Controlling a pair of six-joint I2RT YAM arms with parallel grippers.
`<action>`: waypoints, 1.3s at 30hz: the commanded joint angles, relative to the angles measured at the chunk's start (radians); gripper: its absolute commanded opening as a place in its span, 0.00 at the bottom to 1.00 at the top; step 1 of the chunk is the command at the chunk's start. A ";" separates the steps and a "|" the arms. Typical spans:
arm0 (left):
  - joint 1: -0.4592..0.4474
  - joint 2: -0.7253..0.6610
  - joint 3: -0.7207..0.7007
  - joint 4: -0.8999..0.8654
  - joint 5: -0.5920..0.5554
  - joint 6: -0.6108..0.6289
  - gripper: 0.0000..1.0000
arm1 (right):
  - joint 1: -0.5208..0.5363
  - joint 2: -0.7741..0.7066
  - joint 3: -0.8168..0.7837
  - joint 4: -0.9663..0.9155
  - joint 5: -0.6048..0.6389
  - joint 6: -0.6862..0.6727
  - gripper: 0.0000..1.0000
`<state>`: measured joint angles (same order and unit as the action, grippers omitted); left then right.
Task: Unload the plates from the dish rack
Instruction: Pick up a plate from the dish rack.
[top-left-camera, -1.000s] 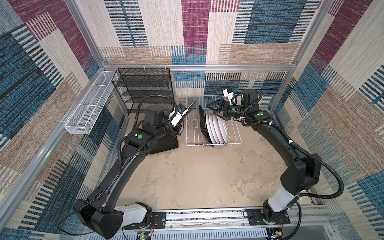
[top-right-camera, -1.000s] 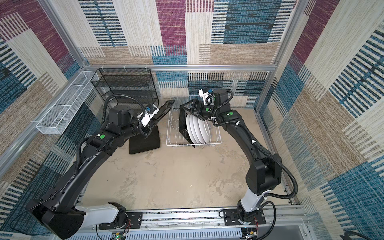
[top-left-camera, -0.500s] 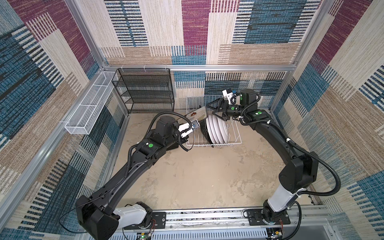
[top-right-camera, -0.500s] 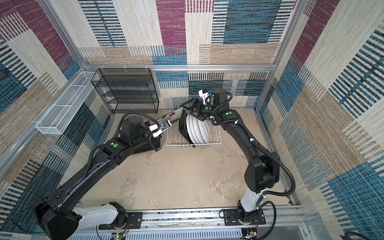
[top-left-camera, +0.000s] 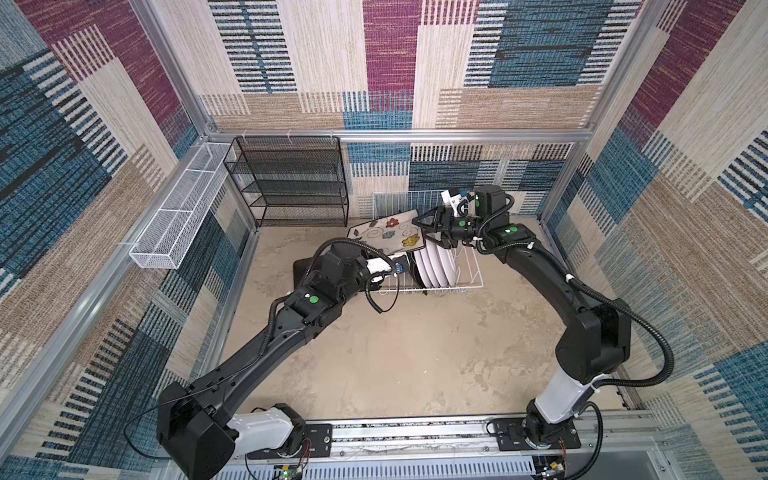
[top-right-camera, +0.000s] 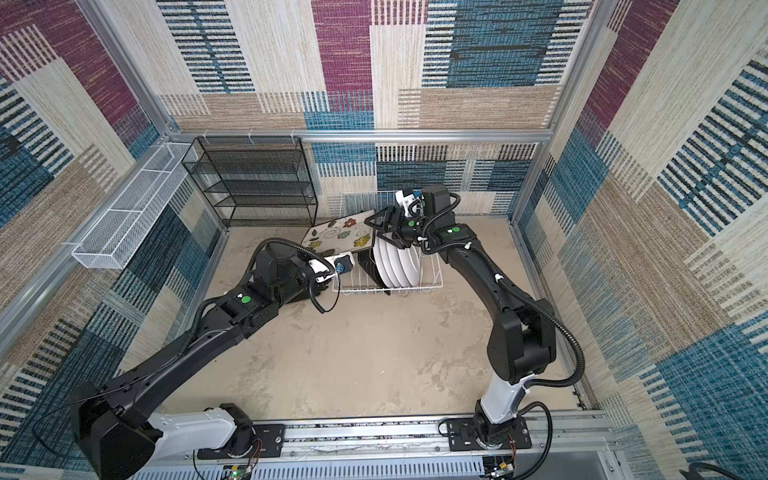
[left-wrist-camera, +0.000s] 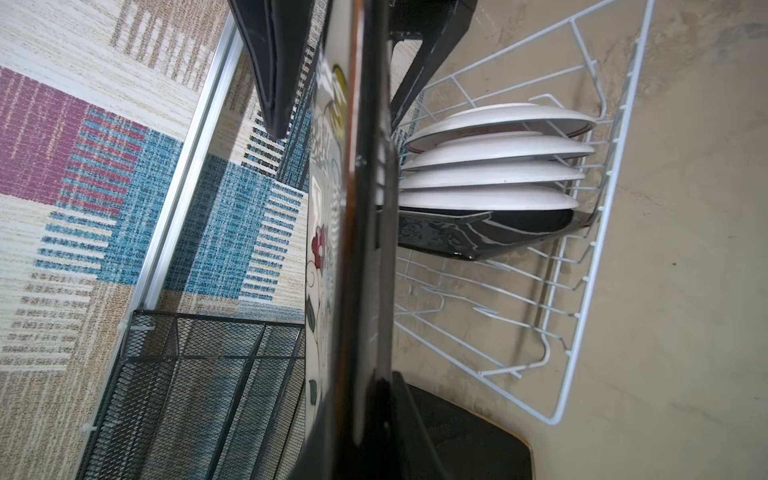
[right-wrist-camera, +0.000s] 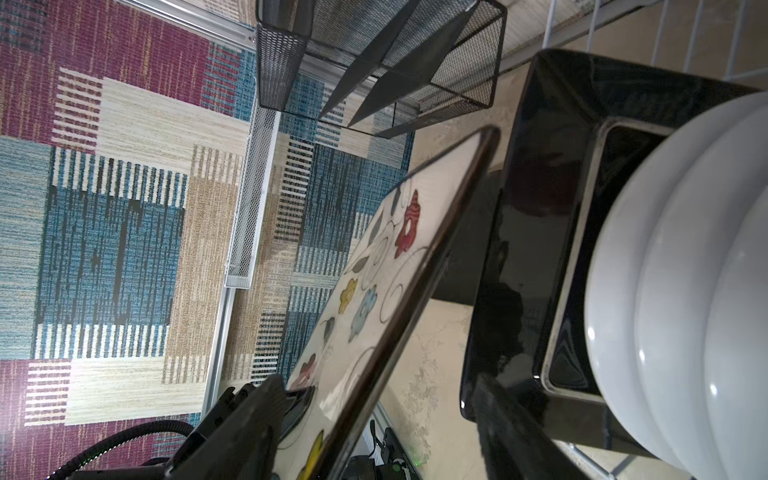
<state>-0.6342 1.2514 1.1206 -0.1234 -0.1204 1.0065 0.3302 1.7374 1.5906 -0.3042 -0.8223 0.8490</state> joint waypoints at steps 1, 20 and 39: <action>-0.006 0.002 0.007 0.251 -0.010 0.101 0.00 | 0.006 0.020 0.003 0.023 -0.041 0.014 0.65; -0.027 0.035 -0.025 0.319 -0.013 0.228 0.00 | 0.012 0.005 -0.047 -0.012 -0.109 -0.024 0.31; -0.027 0.060 -0.025 0.300 -0.051 0.202 0.15 | 0.011 0.005 -0.049 0.084 -0.142 0.037 0.00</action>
<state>-0.6640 1.3094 1.0798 -0.0315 -0.1547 1.2499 0.3363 1.7493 1.5337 -0.3267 -0.8776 0.9531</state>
